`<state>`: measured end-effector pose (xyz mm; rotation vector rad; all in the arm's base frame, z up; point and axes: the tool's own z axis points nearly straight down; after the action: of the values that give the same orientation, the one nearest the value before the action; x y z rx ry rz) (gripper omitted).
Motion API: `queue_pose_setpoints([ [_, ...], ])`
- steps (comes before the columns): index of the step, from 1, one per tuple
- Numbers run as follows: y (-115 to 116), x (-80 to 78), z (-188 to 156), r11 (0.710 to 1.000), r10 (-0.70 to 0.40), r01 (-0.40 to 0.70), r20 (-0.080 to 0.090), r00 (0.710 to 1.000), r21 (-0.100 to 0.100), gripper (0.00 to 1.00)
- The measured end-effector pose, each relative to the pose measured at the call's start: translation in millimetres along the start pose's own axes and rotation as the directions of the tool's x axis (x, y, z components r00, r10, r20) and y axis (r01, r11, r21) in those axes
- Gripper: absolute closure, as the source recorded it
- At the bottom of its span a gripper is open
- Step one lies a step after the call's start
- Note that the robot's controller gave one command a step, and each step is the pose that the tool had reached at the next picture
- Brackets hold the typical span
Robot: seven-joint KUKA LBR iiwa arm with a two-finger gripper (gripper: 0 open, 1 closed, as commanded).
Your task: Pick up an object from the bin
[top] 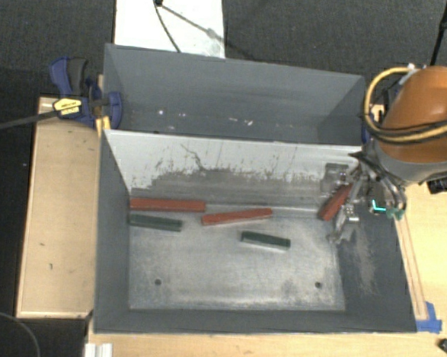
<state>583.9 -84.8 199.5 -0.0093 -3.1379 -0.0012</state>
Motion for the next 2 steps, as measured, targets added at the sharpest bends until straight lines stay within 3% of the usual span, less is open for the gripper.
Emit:
queue_pose_setpoints([
  [1,46.0,9.6,133.7,0.992,0.127,-0.127,-0.002,0.992,-0.002,0.0],
  [2,43.8,7.2,128.8,0.992,0.125,-0.125,0.007,0.992,0.0,1.0],
])
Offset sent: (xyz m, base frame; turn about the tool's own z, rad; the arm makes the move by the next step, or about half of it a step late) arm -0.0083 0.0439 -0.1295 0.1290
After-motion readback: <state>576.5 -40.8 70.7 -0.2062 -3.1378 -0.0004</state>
